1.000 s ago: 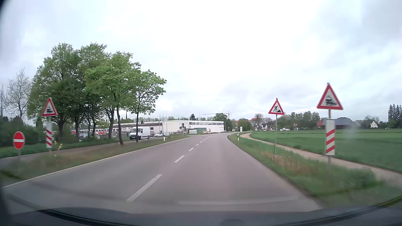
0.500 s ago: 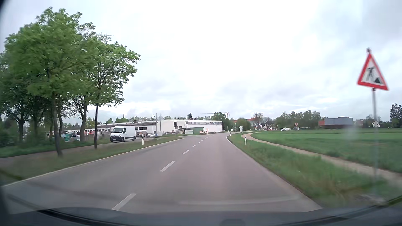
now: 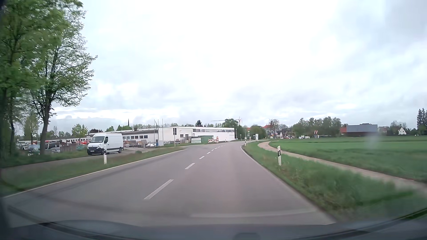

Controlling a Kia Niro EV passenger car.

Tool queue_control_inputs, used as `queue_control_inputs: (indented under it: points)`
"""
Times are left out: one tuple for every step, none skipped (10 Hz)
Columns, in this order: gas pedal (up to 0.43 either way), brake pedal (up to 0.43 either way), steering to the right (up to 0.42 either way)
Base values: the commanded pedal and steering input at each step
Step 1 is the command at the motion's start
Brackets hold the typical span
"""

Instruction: Follow the waypoints while adhering to traffic rules and regulations

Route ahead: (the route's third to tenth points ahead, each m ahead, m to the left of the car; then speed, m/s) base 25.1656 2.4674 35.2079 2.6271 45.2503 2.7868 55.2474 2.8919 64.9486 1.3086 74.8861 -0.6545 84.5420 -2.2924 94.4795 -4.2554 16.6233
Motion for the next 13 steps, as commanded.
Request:
queue_control_inputs:
  points:
    - [0.110, 0.000, 0.004]
    - [0.110, 0.000, 0.004]
    - [0.110, 0.000, 0.005]
    - [0.098, 0.000, 0.005]
    - [0.098, 0.000, 0.003]
    - [0.079, 0.000, 0.003]
    - [0.059, 0.000, 0.003]
    - [0.047, 0.000, 0.003]
    - [0.047, 0.000, 0.003]
    - [0.047, 0.000, 0.003]
    - [0.047, 0.000, 0.003]
    - [0.047, 0.000, 0.003]
    - [0.047, 0.000, 0.003]
